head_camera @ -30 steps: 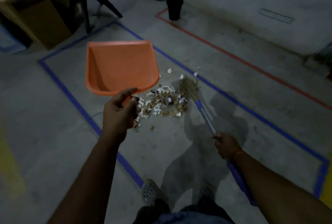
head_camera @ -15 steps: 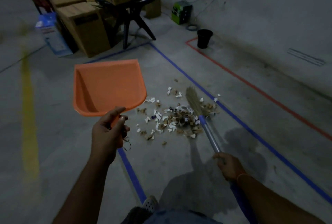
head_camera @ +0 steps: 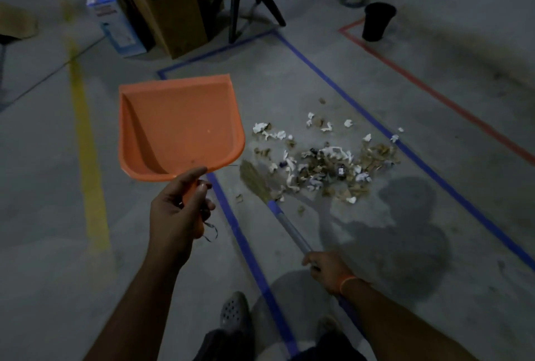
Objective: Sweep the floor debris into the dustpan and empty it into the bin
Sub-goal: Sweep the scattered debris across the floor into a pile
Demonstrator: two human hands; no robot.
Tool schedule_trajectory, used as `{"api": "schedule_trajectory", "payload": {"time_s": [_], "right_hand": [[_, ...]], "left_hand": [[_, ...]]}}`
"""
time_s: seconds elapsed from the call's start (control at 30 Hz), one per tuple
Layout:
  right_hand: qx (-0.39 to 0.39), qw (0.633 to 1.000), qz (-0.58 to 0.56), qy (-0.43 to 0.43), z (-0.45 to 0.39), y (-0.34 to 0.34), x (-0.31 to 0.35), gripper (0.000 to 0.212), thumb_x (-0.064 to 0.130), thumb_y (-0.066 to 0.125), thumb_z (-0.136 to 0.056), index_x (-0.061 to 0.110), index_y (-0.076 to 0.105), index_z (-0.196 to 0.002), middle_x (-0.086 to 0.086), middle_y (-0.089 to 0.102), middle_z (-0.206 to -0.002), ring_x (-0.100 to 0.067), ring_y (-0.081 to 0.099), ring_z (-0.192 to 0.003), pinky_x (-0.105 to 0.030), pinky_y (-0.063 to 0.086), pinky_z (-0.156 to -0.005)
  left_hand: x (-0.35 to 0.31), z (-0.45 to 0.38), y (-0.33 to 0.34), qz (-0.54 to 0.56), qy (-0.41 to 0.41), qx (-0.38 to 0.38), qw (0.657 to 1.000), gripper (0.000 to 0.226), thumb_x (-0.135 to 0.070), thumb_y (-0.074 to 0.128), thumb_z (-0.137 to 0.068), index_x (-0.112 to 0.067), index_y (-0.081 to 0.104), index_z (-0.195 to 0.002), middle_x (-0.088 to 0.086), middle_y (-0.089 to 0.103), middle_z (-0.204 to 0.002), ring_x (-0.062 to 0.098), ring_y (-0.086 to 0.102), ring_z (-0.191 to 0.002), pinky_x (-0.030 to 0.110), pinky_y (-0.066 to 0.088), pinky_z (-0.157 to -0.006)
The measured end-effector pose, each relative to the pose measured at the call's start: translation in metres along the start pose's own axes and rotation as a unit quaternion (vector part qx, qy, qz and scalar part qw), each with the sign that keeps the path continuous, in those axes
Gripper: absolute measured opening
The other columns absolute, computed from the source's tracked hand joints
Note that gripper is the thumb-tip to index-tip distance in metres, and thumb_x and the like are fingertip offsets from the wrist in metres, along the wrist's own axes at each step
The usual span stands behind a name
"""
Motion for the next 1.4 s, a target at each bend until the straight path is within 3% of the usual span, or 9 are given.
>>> {"api": "schedule_trajectory", "payload": {"time_s": [0.07,0.17,0.3,0.43,0.53,0.73,0.93,1.2,1.4], "right_hand": [[0.031,0.999,0.019,-0.006,-0.024,0.036,0.014,0.023,0.012,0.054,-0.089,0.026,0.068,-0.101,0.010,0.062,-0.088,-0.002,0.058,-0.070,-0.014,0.047,-0.069],[0.079,0.995,0.058,-0.006,-0.057,0.080,0.031,0.026,0.019,0.050,-0.088,0.029,0.065,-0.106,-0.004,0.065,-0.117,-0.021,0.063,-0.103,-0.024,0.049,-0.088],[0.096,0.991,0.086,0.019,-0.082,0.108,0.027,0.028,0.014,0.049,-0.093,0.023,0.066,-0.113,-0.001,0.063,-0.124,-0.019,0.058,-0.114,-0.022,0.042,-0.098],[0.059,0.994,0.085,0.040,-0.084,0.095,-0.001,0.027,0.005,0.055,-0.089,0.021,0.070,-0.105,-0.002,0.067,-0.111,-0.018,0.062,-0.103,-0.015,0.042,-0.096],[-0.001,0.995,0.073,0.072,-0.089,0.069,-0.025,0.024,-0.007,0.057,-0.084,0.004,0.072,-0.100,-0.013,0.068,-0.107,-0.023,0.061,-0.099,-0.008,0.033,-0.081],[-0.063,0.989,0.057,0.118,-0.087,0.008,-0.060,0.019,0.006,0.058,-0.087,0.009,0.070,-0.101,-0.015,0.067,-0.110,-0.036,0.061,-0.106,-0.029,0.045,-0.091],[-0.114,0.985,0.060,0.110,-0.039,-0.038,-0.082,0.022,0.006,0.059,-0.084,0.015,0.070,-0.101,-0.015,0.069,-0.105,-0.034,0.065,-0.096,-0.033,0.050,-0.086],[-0.099,0.992,0.067,0.046,0.033,-0.026,-0.134,0.026,0.012,0.058,-0.079,0.015,0.073,-0.099,-0.010,0.072,-0.099,-0.026,0.067,-0.087,-0.014,0.037,-0.075],[-0.047,0.996,0.076,-0.007,0.038,0.020,-0.182,0.023,0.013,0.059,-0.075,0.028,0.070,-0.089,-0.008,0.071,-0.088,-0.025,0.068,-0.072,-0.022,0.053,-0.068]], "left_hand": [[0.009,-0.013,-0.020,-0.013,-0.005,0.001,1.000,0.029,-0.004,0.060,-0.100,-0.013,0.068,-0.127,0.012,0.070,-0.098,0.022,0.062,-0.067,0.028,0.048,-0.054],[0.022,-0.027,-0.047,-0.030,-0.013,0.001,0.999,0.029,-0.003,0.059,-0.100,-0.013,0.069,-0.126,0.013,0.070,-0.099,0.020,0.063,-0.066,0.026,0.049,-0.055],[0.038,-0.034,-0.069,-0.032,-0.027,0.001,0.999,0.029,-0.003,0.059,-0.100,-0.011,0.068,-0.126,0.011,0.071,-0.100,0.021,0.062,-0.066,0.027,0.050,-0.056],[0.047,-0.027,-0.073,-0.021,-0.035,-0.011,0.999,0.029,-0.004,0.060,-0.099,-0.014,0.070,-0.124,0.012,0.071,-0.100,0.021,0.063,-0.065,0.027,0.050,-0.056],[0.049,-0.015,-0.067,-0.015,-0.035,-0.018,0.999,0.029,-0.004,0.060,-0.099,-0.013,0.070,-0.124,0.011,0.071,-0.099,0.020,0.063,-0.065,0.027,0.050,-0.055],[0.039,0.009,-0.041,-0.012,-0.023,-0.019,0.999,0.029,-0.002,0.059,-0.099,-0.013,0.069,-0.125,0.009,0.071,-0.098,0.019,0.063,-0.065,0.027,0.049,-0.056],[0.018,0.033,-0.009,-0.011,-0.004,-0.018,1.000,0.029,-0.003,0.059,-0.099,-0.012,0.068,-0.126,0.012,0.069,-0.099,0.019,0.064,-0.065,0.027,0.049,-0.056],[0.010,0.063,0.033,0.000,0.001,0.002,1.000,0.030,-0.004,0.060,-0.100,-0.011,0.067,-0.128,0.013,0.069,-0.102,0.020,0.063,-0.066,0.028,0.050,-0.057],[0.012,0.079,0.053,-0.005,0.001,0.014,1.000,0.030,-0.004,0.060,-0.100,-0.011,0.067,-0.128,0.013,0.069,-0.101,0.021,0.062,-0.068,0.028,0.049,-0.056]]}}
Point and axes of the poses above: each hand's wrist, its own z-axis away from the middle knuckle, its own y-axis out of the palm, x = y × z, the point moved 2 cm from there along -z, towards the middle knuckle
